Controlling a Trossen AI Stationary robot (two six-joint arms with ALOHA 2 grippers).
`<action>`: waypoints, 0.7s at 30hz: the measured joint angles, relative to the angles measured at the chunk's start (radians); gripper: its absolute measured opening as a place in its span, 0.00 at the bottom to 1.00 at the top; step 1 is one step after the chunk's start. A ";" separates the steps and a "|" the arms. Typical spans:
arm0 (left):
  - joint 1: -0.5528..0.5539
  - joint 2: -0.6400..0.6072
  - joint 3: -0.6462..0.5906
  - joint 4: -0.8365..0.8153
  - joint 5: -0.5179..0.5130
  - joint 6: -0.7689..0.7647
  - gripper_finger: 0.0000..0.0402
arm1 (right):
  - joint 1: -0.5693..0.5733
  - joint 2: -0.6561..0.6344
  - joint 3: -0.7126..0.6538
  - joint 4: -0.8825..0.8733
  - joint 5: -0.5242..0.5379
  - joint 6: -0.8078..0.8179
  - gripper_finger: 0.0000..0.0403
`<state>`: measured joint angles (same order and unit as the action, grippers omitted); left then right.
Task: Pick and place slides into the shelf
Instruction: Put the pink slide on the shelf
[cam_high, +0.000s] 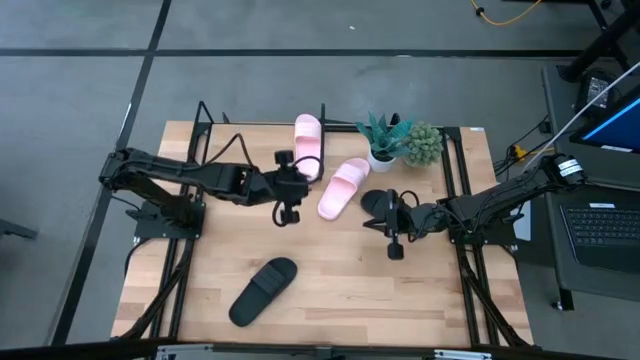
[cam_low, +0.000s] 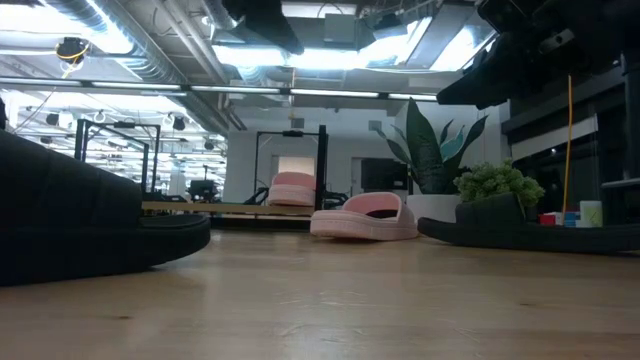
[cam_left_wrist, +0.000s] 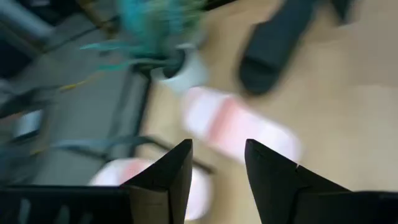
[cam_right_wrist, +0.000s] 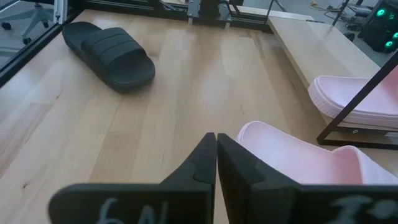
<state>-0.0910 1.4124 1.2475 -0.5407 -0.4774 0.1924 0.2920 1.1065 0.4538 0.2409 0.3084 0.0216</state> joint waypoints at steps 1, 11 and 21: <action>-0.001 0.000 -0.004 0.010 0.044 0.000 0.35 | 0.000 0.000 0.000 0.000 -0.007 0.000 0.04; 0.016 0.049 -0.138 0.219 0.142 0.024 0.35 | 0.000 0.000 0.000 0.000 -0.017 0.002 0.04; 0.072 0.188 -0.140 0.412 0.241 0.273 0.35 | 0.000 0.000 0.000 0.001 -0.016 0.000 0.04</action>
<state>-0.0194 1.6004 1.1076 -0.1284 -0.2359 0.4657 0.2916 1.1065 0.4538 0.2420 0.2924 0.0212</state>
